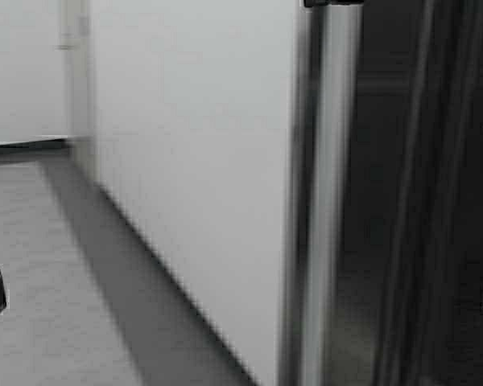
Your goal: Navigate to elevator, push the call button, then enter the elevator
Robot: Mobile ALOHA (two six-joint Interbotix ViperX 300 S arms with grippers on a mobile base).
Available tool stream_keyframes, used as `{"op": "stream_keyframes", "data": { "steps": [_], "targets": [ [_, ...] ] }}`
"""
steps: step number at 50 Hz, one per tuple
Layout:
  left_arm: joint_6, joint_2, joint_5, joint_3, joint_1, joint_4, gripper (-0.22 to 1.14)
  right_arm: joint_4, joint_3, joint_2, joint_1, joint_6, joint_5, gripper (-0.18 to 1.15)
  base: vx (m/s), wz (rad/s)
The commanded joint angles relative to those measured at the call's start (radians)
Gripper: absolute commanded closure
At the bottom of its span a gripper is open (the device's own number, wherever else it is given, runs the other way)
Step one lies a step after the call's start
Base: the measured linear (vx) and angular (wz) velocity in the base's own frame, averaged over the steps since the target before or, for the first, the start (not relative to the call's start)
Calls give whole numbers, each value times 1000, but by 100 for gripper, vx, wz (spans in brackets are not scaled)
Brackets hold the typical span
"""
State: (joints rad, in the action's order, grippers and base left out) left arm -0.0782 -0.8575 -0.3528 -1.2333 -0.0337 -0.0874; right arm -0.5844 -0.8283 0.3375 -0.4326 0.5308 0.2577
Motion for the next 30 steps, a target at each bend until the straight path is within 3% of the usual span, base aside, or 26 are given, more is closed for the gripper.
{"op": "stream_keyframes", "data": {
  "steps": [1, 13, 30],
  "targets": [
    [-2, 5, -9, 21, -18, 2, 89, 3, 21, 29, 15, -3, 3, 91, 49, -53],
    [-2, -21, -8, -5, -100, 6, 89, 26, 26, 37, 81, 0, 3, 91, 49, -73],
    [8, 18, -15, 15, -104, 8, 89, 31, 20, 37, 81, -2, 6, 91, 44, -62]
  ]
}}
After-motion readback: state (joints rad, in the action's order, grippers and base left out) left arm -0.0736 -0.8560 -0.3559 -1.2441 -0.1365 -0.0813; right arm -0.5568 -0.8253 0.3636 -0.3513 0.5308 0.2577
